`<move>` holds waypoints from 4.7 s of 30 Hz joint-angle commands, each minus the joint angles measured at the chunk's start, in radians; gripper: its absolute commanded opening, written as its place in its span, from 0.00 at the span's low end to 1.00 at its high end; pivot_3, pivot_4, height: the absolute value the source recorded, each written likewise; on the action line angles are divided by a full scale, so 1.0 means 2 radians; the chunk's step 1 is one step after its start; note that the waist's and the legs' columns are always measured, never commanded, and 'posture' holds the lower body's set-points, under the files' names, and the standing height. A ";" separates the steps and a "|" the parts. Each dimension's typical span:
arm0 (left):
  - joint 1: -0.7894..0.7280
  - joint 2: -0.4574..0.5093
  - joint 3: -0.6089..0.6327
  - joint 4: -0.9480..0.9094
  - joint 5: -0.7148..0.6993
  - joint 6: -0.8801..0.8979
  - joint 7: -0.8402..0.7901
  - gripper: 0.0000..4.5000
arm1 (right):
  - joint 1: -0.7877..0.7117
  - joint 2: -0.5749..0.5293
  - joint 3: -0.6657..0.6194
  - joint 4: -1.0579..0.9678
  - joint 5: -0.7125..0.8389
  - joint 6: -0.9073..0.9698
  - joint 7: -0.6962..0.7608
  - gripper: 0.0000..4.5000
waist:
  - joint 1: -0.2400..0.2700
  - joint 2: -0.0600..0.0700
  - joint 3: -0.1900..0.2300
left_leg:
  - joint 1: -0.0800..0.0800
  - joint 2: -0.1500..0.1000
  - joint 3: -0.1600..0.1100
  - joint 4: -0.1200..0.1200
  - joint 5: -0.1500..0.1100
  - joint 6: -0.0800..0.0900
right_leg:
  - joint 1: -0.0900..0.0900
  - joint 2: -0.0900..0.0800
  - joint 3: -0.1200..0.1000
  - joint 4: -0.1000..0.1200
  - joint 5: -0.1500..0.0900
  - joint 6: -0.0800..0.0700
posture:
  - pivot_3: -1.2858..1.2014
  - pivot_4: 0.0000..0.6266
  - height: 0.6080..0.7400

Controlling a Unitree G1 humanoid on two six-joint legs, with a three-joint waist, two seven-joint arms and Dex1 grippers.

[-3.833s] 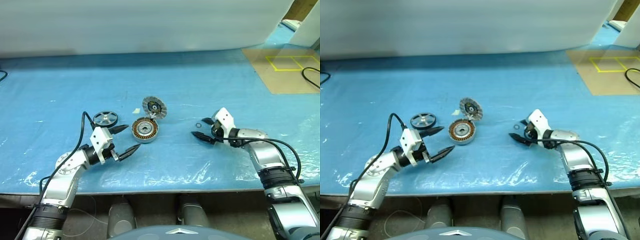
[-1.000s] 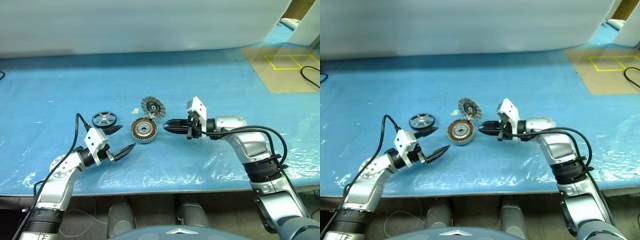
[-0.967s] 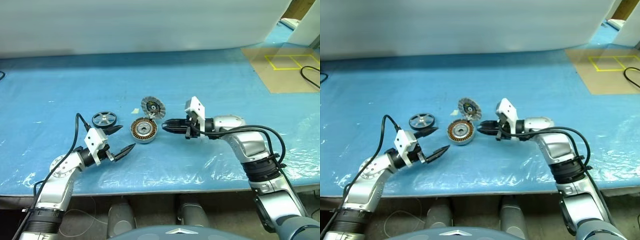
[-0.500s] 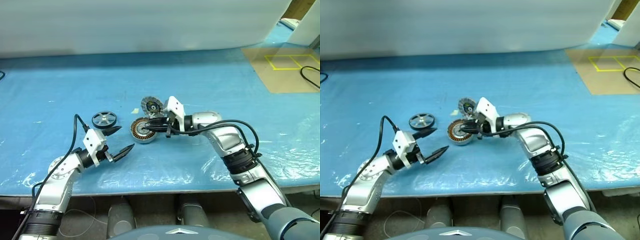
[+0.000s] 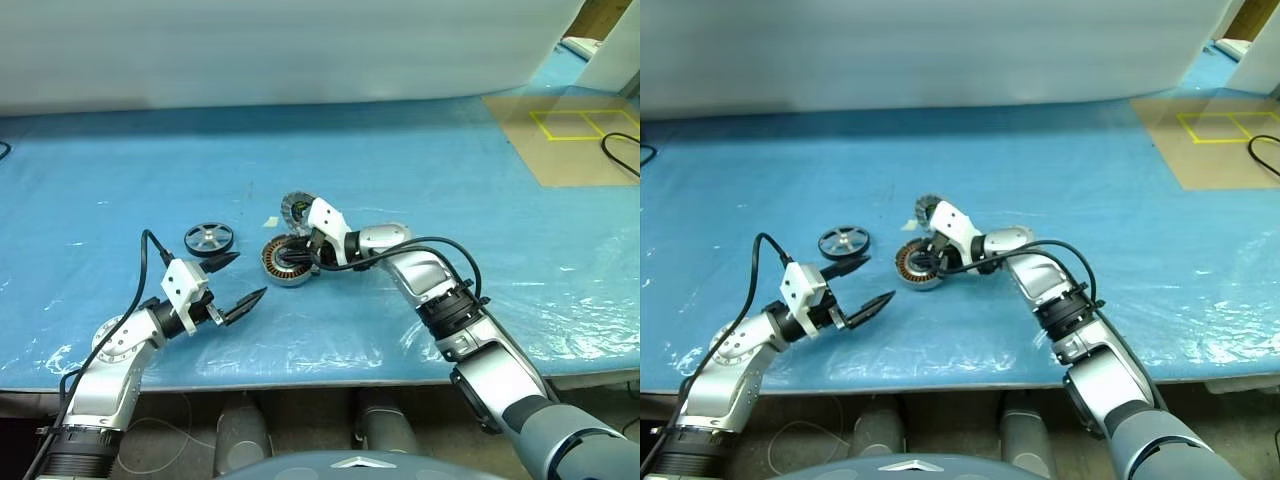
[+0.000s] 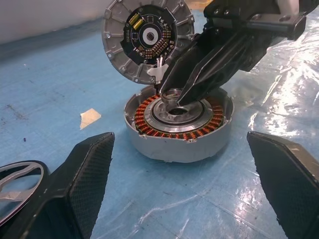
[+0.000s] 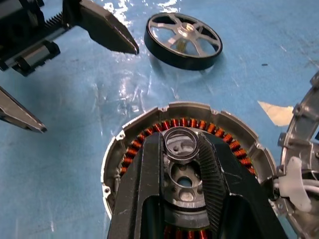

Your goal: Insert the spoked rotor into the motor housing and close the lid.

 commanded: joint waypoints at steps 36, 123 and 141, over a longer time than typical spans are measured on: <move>0.000 0.003 0.002 -0.019 -0.003 0.000 0.000 1.00 | -0.009 0.007 -0.011 0.034 -0.025 -0.025 -0.008 0.14 | 0.000 0.000 0.000 | 0.001 0.000 0.000 0.001 0.000 0.000 | 0.000 0.000 0.000 0.003 0.000 0.000 | 0.52 0.24 1.00; -0.006 0.003 -0.006 -0.008 0.009 0.000 -0.001 1.00 | -0.004 0.051 -0.069 0.032 0.028 0.028 -0.029 0.56 | 0.000 0.000 0.000 | 0.001 0.000 0.000 0.001 0.000 0.000 | -0.001 0.000 0.000 0.003 0.000 0.000 | 0.52 0.24 1.00; -0.008 0.002 -0.010 -0.005 0.011 0.000 0.001 1.00 | -0.013 0.054 -0.084 0.019 0.044 0.025 -0.029 0.01 | 0.000 0.000 0.000 | 0.001 0.000 0.000 0.001 0.000 0.000 | -0.001 0.000 0.000 0.003 0.000 0.000 | 0.52 0.24 1.00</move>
